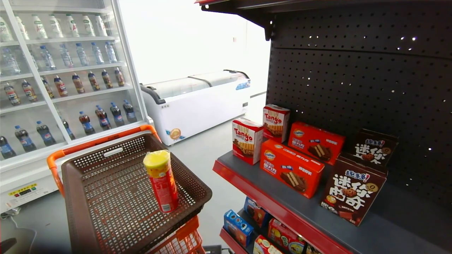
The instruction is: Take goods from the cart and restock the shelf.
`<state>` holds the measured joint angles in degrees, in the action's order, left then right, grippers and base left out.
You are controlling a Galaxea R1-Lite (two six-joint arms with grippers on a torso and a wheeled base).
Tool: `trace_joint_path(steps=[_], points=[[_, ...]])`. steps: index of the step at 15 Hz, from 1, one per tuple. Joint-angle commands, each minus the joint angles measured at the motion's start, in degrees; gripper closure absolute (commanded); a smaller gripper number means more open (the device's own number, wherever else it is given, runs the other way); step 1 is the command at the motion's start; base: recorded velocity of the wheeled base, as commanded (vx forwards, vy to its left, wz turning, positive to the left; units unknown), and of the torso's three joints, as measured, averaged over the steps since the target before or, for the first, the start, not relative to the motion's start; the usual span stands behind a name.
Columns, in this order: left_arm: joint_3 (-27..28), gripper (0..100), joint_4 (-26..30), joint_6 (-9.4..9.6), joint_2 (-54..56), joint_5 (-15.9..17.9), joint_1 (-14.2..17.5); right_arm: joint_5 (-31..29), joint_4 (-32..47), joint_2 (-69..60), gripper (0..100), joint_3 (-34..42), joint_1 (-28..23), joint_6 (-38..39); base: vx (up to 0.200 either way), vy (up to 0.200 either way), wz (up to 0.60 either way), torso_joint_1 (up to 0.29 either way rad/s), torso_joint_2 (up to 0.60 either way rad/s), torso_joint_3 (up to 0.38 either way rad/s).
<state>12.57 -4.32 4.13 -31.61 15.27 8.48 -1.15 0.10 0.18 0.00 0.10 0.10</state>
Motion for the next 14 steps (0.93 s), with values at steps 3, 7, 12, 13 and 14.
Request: trace_joint_path(steps=[3,7,12,13,14], points=[[2.3,0,-5.5,2.81,-19.9,5.3,5.2,0.0,0.0,0.1,0,0.0,0.0,0.0,0.000,0.000,0.00,0.000,0.00,0.000],[1.1,0,-19.5,3.07,-29.1,5.2,3.9,0.0,0.0,0.0,0,0.0,0.0,0.0,0.000,0.000,0.00,0.000,0.00,0.000],[1.1,0,-26.8,3.25,-39.1,3.0,0.7,0.0,0.0,0.0,0,0.0,0.0,0.0,0.000,0.000,0.00,0.000,0.00,0.000],[1.1,0,-27.4,3.25,-40.0,2.5,0.3,0.0,0.0,0.0,0,0.0,0.0,0.0,0.000,0.000,0.00,0.000,0.00,0.000],[1.1,0,-29.7,3.16,-43.0,0.5,-1.2,0.0,0.0,0.0,0,0.0,0.0,0.0,0.000,0.000,0.00,0.000,0.00,0.000]])
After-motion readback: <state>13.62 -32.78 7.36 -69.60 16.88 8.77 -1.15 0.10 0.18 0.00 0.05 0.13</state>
